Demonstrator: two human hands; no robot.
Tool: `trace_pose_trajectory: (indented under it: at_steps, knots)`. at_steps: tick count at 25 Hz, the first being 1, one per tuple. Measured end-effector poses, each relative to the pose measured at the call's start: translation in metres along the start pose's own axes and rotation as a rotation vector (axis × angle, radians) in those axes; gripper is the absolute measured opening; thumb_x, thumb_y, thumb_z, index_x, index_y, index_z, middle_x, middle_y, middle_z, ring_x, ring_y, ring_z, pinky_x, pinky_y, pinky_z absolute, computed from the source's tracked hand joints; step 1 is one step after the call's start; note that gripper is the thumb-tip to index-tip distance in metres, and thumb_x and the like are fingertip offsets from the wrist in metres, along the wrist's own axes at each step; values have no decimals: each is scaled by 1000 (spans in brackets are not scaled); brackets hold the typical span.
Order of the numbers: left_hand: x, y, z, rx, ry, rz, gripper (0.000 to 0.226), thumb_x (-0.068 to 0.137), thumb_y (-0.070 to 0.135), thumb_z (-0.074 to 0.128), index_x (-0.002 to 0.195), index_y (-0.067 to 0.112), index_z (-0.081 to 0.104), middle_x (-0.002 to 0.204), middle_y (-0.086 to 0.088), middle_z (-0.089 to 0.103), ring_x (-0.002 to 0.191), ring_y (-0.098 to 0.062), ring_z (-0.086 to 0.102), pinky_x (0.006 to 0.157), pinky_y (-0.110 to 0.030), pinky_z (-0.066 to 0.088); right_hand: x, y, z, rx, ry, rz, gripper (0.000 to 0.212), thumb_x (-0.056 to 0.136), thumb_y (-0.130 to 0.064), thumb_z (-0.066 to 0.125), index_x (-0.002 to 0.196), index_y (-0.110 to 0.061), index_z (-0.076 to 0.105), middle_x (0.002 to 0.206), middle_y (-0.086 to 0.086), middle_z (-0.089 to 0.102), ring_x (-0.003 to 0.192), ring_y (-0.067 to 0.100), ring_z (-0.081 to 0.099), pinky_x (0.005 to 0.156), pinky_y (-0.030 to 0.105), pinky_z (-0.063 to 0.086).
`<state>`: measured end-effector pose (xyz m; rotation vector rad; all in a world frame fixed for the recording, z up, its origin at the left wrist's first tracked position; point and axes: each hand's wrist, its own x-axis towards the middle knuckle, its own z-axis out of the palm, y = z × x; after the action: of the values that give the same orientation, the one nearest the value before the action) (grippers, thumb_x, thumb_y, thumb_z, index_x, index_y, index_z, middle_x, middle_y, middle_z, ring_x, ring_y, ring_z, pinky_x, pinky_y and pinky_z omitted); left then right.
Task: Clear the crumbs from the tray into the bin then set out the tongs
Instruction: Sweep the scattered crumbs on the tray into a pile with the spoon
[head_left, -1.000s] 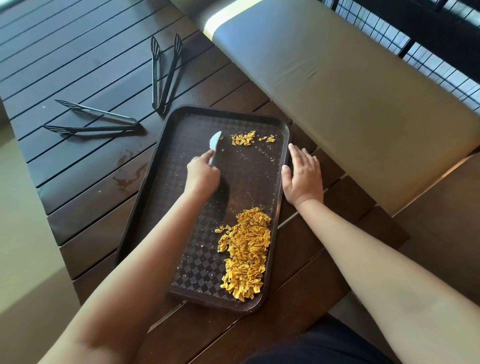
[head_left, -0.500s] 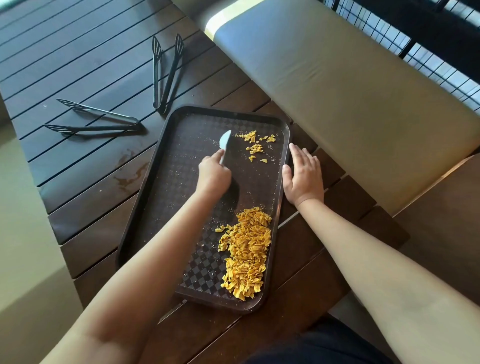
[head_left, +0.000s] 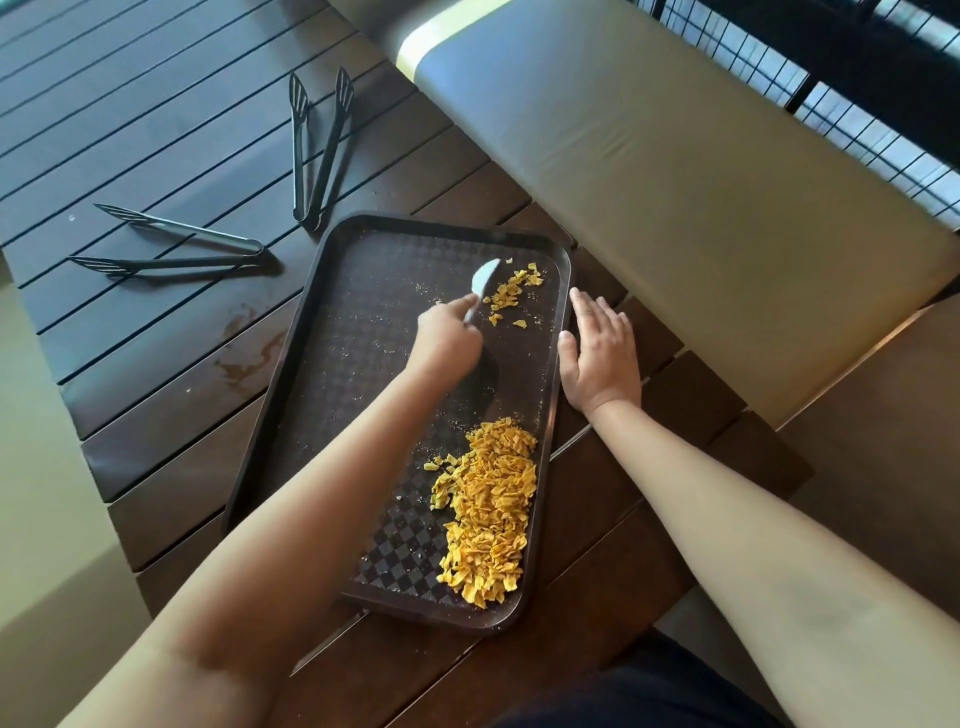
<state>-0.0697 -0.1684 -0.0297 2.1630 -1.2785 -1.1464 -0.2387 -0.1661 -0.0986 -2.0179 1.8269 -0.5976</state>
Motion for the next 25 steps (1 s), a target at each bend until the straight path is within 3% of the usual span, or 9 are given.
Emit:
trace_pose_trajectory:
  at_steps: [3,5,7,12,16,21,25]
  knots:
    - [-4,3,6,-39,-17,53,45,94,3,39,134,19,52,133,-9,55,73,-22,65,48,-22,49,0,1,0,4,-3,1,68,85,-42,14,143,-12,34,145,8,41,137,25,31,114,39,13]
    - [5,5,0,-75,69,15,47,93,2,38,135,18,50,134,-10,54,55,-11,52,44,-19,43,0,1,1,3,-2,1,64,87,-39,16,143,-12,34,145,8,41,137,25,31,114,39,13]
    - [15,7,-4,-40,94,-19,50,91,0,39,137,18,48,137,-11,51,55,-8,49,45,-18,42,1,2,1,-1,1,3,58,91,-34,22,143,-12,34,145,8,41,137,25,31,114,39,13]
    - [17,21,3,124,-56,92,52,88,-1,37,131,23,55,134,-11,53,53,-12,49,44,-21,41,0,1,1,-5,3,-4,62,89,-38,17,143,-12,34,145,8,41,137,25,31,114,39,13]
    - [11,21,-2,225,-136,154,39,91,8,43,119,24,65,124,-5,61,46,-6,42,41,-16,36,1,1,1,10,8,-4,63,89,-38,17,142,-12,35,145,8,41,137,25,31,114,39,13]
    - [20,12,-19,-25,42,96,38,92,6,44,123,17,62,123,-9,62,39,-1,35,35,-12,36,0,1,1,-3,16,-4,61,89,-37,18,142,-12,36,143,8,43,136,27,33,114,40,15]
    - [20,14,-10,80,-5,114,37,93,7,45,124,20,61,122,-9,62,47,-5,41,39,-12,38,1,2,1,1,10,-3,58,90,-34,22,142,-12,36,143,8,43,136,27,33,114,40,15]
